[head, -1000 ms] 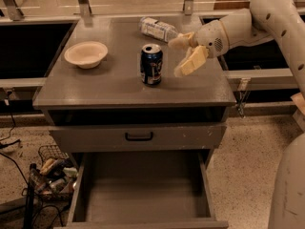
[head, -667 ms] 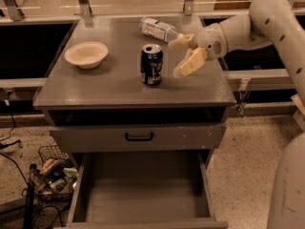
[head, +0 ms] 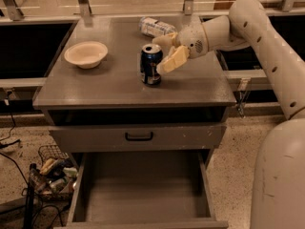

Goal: Place pepsi can into middle drawer

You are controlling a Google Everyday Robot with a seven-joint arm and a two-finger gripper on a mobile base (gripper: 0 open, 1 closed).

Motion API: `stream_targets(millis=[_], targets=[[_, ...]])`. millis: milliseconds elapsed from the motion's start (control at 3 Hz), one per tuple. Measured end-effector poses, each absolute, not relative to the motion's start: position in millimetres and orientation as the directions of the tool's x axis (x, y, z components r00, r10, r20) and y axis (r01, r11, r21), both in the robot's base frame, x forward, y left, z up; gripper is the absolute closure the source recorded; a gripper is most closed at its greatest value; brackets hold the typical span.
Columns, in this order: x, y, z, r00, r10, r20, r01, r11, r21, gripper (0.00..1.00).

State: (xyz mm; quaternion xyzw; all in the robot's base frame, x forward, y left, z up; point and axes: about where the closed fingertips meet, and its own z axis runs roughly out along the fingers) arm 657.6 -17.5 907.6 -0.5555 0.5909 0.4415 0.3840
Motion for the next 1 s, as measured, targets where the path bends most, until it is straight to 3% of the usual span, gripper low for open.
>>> stream_targets(millis=[1000], targets=[[657.7,8.8,907.1,-0.066,-0.280,-0.958,-0.993,-0.074,0.091,0.00]])
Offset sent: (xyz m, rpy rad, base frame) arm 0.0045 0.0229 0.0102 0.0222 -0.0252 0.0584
